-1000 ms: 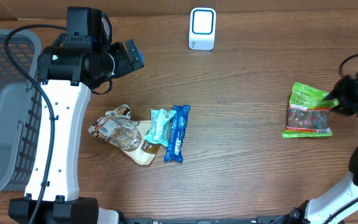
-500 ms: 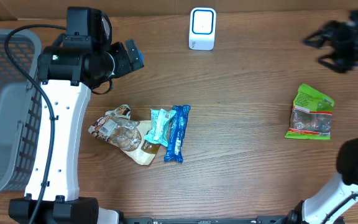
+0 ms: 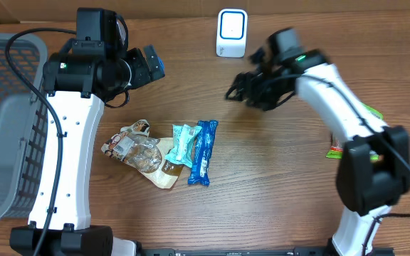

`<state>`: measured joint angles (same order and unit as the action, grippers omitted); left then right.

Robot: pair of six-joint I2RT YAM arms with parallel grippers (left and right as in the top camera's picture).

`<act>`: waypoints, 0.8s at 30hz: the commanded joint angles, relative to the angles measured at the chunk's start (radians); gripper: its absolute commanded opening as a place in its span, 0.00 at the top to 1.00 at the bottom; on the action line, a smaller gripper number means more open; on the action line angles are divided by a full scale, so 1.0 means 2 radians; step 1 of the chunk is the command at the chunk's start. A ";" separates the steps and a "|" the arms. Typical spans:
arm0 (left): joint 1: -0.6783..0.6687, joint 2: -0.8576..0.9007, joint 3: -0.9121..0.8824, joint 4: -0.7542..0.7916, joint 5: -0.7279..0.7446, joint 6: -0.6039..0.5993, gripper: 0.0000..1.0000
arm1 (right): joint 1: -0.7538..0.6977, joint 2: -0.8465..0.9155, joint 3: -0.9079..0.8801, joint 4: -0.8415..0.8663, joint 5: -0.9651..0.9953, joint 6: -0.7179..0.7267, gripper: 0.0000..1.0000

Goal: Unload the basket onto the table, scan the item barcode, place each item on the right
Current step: 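Reach the right gripper to the blue Oreo pack and grasp it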

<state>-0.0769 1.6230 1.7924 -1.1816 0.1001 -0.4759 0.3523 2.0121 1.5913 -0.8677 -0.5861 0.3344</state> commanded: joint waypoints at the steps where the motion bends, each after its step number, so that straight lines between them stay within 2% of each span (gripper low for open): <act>1: -0.001 0.005 0.002 0.002 -0.003 -0.002 0.00 | 0.021 0.020 -0.014 0.024 0.024 0.016 0.21; 11: -0.001 0.005 0.002 0.002 -0.003 -0.002 0.00 | 0.065 0.087 -0.015 0.069 0.046 0.083 0.21; 17: -0.001 0.005 0.002 0.002 -0.003 -0.002 0.00 | 0.081 0.112 -0.015 0.071 0.054 0.127 0.25; 19: -0.001 0.005 0.002 0.002 -0.003 -0.002 0.00 | 0.081 0.112 -0.015 0.068 0.070 0.146 0.30; 24: -0.001 0.005 0.002 0.002 -0.003 -0.002 0.00 | 0.086 0.112 -0.018 0.054 0.084 0.188 0.51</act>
<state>-0.0769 1.6238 1.7924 -1.1816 0.1001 -0.4759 0.5125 2.1963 1.5650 -0.7444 -0.4713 0.6308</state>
